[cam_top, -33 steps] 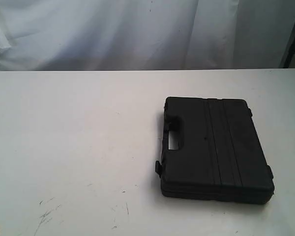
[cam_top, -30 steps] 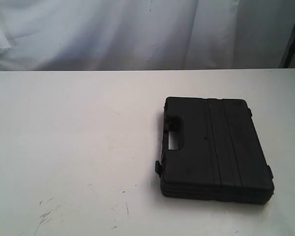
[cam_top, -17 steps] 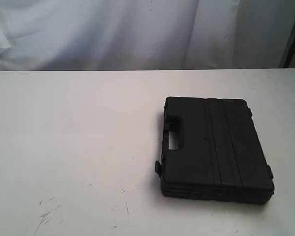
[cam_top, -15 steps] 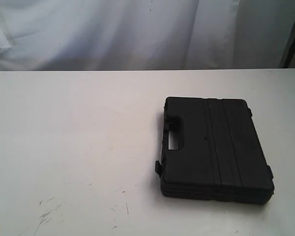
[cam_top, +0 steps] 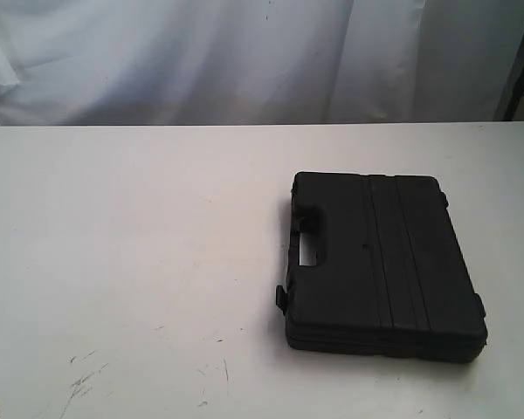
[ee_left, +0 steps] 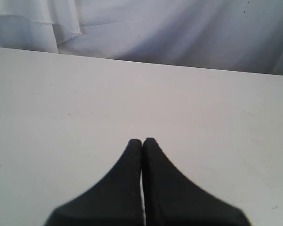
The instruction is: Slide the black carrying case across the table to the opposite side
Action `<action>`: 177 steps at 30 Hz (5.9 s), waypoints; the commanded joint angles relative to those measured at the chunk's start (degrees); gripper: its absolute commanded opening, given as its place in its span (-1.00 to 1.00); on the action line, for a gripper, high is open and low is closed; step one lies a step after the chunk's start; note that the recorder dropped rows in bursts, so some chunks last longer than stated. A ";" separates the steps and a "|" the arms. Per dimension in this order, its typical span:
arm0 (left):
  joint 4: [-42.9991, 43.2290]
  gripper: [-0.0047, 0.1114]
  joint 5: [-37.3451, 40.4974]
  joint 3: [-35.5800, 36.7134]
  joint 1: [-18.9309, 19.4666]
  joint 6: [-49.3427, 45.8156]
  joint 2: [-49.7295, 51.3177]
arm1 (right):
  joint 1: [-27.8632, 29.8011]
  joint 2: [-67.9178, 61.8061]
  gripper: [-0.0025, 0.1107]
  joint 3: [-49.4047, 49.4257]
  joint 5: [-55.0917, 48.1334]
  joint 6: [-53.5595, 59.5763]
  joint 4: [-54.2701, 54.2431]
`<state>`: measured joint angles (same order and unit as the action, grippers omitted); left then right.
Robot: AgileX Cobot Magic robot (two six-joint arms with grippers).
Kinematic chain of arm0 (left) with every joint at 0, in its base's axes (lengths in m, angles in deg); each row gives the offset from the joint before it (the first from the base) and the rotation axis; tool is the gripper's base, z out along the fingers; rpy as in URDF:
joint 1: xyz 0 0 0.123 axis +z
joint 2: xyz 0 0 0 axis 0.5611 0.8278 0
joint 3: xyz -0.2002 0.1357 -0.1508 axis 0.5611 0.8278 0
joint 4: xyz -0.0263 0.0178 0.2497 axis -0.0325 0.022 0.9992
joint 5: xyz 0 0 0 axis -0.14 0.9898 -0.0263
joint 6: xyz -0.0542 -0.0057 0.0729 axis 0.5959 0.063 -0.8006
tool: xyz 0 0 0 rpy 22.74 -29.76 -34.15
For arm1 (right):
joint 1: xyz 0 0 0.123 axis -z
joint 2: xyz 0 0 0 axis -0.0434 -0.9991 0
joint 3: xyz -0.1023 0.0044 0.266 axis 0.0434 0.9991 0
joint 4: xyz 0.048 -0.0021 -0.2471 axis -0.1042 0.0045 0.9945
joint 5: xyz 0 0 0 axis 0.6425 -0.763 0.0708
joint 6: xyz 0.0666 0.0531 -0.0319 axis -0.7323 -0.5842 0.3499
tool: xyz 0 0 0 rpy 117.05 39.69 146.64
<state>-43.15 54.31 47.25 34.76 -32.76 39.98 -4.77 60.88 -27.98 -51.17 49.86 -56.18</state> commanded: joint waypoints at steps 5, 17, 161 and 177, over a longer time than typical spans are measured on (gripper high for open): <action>0.07 -0.92 -0.96 0.27 0.11 0.05 -0.25 | -0.11 0.29 -0.96 -9.28 -3.44 0.00 1.94; 0.07 -0.92 -0.96 0.27 0.11 0.05 -0.25 | -0.11 -17.25 -0.96 -38.31 -25.86 0.10 3.05; 0.07 -0.92 -0.96 0.27 0.11 0.05 -0.25 | -39.43 -132.52 -0.96 -104.36 -75.08 -33.01 11.68; 0.07 -0.92 -0.96 0.27 0.11 0.05 -0.25 | -43.62 -132.52 -0.96 -104.36 -67.65 -35.89 7.82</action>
<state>-43.15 54.21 47.25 34.76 -32.76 39.98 -47.27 -71.42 -132.24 -121.24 14.94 -46.36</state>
